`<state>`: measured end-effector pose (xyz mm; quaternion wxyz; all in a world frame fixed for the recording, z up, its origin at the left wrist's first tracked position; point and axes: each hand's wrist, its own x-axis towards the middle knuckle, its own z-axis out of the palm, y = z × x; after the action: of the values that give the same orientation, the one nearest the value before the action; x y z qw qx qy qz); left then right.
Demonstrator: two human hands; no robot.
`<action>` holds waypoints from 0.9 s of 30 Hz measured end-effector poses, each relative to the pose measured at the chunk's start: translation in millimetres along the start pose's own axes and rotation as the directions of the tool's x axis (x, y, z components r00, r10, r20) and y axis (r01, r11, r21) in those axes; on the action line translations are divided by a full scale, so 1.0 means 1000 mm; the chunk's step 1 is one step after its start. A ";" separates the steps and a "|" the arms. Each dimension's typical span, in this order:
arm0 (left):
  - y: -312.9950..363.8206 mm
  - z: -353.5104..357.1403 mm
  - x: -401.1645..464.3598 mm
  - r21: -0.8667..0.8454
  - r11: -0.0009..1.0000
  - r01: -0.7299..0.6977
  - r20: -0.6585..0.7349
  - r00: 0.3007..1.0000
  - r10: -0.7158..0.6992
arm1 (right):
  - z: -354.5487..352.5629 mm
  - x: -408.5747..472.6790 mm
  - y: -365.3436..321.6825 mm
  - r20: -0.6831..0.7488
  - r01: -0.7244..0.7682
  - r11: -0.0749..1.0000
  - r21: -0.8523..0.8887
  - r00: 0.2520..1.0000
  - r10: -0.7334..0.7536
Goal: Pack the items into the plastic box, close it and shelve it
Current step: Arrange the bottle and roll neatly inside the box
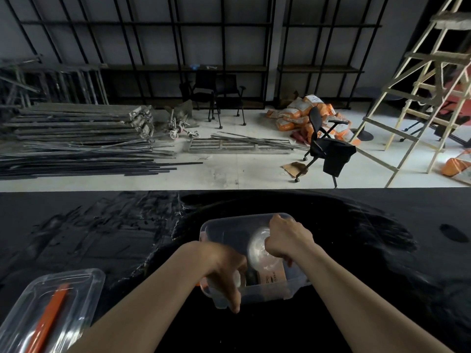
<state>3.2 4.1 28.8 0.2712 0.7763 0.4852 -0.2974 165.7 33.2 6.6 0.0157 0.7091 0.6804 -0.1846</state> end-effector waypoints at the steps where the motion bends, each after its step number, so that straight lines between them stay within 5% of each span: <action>1: 0.000 0.000 0.003 -0.027 1.000 -0.012 0.002 1.000 0.012 | -0.001 0.000 0.000 0.017 -0.003 1.000 0.002 1.000 0.003; 4: 0.000 0.002 0.001 -0.023 0.999 -0.024 -0.028 0.999 0.023 | -0.003 0.000 -0.002 0.026 0.045 0.997 0.057 0.999 -0.047; 9: -0.013 -0.009 -0.026 0.064 0.998 0.000 -0.346 0.938 0.022 | 0.004 0.001 -0.014 -0.039 0.194 0.978 0.076 0.981 -0.192; 12: -0.030 -0.010 -0.024 0.101 0.995 -0.023 -0.572 0.816 0.077 | 0.006 -0.008 -0.021 -0.109 0.286 0.956 0.064 0.954 -0.278; 17: -0.046 0.020 -0.003 0.182 0.983 0.009 -0.761 0.634 0.135 | 0.012 -0.015 -0.027 -0.237 0.463 0.886 -0.025 0.858 -0.455; 20: -0.050 0.034 0.004 0.090 0.996 0.016 -0.822 0.566 0.065 | 0.018 -0.011 -0.029 -0.204 0.484 0.872 -0.068 0.849 -0.487; 27: -0.051 0.040 0.010 -0.069 0.997 -0.026 -0.843 0.536 -0.044 | 0.029 -0.001 -0.034 -0.175 0.431 0.902 -0.005 0.888 -0.425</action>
<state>-47.9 1.2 -11.9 0.0304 0.8105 0.5704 0.1298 125.6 26.2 -12.6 -0.0964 0.5552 0.8153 -0.1332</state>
